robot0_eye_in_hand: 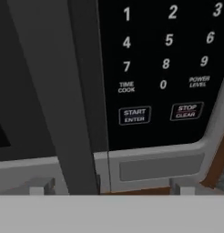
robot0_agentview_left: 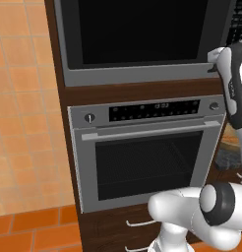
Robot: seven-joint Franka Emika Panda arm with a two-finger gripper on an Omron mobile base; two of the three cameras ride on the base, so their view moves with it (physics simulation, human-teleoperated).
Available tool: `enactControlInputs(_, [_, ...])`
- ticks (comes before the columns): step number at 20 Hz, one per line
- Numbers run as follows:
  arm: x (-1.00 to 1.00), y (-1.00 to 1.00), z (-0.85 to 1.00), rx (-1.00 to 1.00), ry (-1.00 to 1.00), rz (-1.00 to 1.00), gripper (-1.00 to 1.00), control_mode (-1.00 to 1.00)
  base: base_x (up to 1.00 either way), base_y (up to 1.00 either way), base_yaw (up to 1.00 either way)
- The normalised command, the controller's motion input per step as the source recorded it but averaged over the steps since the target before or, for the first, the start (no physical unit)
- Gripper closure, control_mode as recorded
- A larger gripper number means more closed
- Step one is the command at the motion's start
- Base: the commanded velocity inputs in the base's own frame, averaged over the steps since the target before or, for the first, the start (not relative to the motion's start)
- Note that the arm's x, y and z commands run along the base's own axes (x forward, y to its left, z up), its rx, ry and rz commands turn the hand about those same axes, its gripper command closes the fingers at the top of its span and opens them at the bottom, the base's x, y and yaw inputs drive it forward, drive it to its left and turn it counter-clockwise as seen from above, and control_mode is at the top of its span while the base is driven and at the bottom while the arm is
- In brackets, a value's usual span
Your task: Open the microwave, place the bowl with waffle inside the microwave, then close the microwave door and turn it on.
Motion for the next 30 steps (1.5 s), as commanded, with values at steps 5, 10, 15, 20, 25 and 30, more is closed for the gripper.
enactControlInputs(5, [0.39,0.0,0.0,0.01,-0.03,0.0,-1.0,-1.0,0.0,0.0,0.0])
enactControlInputs(10, [0.12,0.07,0.0,0.01,-0.13,0.0,-1.0,-1.0,0.0,0.0,0.0])
enactControlInputs(15, [0.11,0.09,-0.01,0.04,-0.2,0.03,-1.0,-1.0,0.0,0.0,0.0])
enactControlInputs(20, [0.43,0.02,-0.08,0.0,-0.01,0.01,-1.0,-1.0,0.0,0.0,0.0])
enactControlInputs(25, [0.73,0.15,-0.21,0.0,0.07,0.01,1.0,-1.0,0.0,0.0,0.0])
enactControlInputs(30, [0.15,0.07,-0.1,0.0,0.0,0.0,1.0,-1.0,0.0,0.0,0.0])
